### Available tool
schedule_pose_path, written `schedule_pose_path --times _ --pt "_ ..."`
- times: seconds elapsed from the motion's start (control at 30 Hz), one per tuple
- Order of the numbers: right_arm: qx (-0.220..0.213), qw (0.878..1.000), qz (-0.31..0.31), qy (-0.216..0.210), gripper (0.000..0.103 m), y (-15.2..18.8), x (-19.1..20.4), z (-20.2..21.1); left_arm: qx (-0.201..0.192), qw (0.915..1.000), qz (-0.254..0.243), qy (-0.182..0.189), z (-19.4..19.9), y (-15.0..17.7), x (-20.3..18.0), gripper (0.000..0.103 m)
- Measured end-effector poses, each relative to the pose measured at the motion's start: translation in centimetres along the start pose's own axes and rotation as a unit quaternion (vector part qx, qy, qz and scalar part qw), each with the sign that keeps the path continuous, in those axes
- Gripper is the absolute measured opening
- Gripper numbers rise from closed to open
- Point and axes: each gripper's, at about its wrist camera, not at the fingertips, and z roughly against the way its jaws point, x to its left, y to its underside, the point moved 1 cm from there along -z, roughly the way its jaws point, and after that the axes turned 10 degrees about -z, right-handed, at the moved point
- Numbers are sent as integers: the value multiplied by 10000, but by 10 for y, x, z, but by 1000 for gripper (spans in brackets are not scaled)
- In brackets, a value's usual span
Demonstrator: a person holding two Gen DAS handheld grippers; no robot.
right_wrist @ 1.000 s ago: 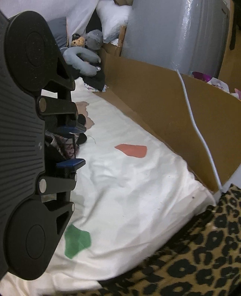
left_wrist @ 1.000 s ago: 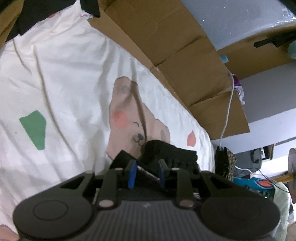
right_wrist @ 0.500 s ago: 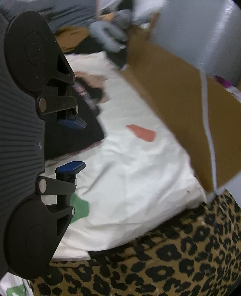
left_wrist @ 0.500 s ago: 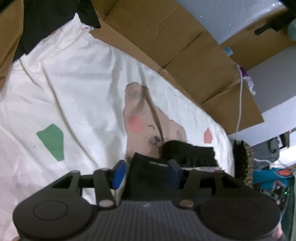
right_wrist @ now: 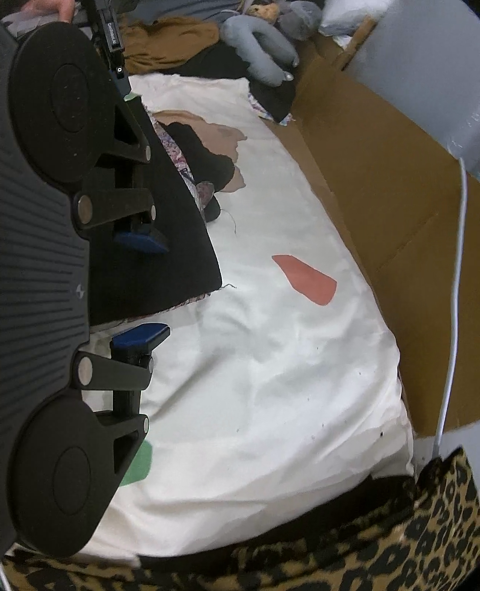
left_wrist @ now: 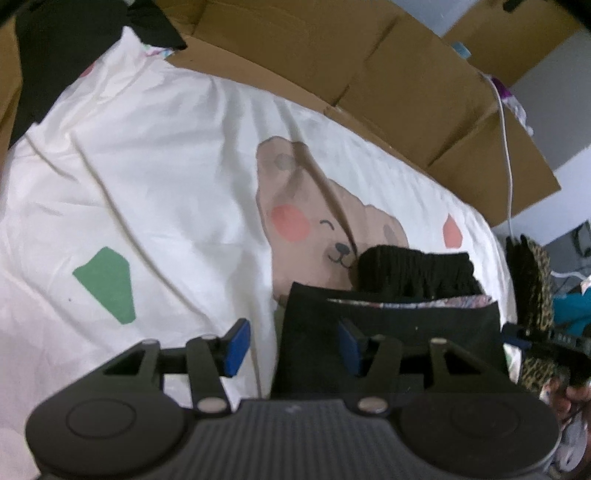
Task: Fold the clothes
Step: 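Grasp the patterned edge of the black garment with both grippers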
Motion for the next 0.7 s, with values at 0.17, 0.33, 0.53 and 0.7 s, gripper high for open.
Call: schedule_pose_path --times 0.17,0.33,0.53,0.7 --pt "-11 9992 318 254 49 0 9 -15 187 9982 -465 -342 -16 1 -9 52" --pt "-27 9976 550 422 49 0 16 -24 197 9967 -665 -430 -26 -2 -15 45" --pt "18 9930 997 634 49 5 27 -37 199 9943 -931 -482 -35 -3 -23 44" --pt "17 9864 1438 795 49 10 35 -45 245 9914 -1141 -586 -44 1 -28 48"
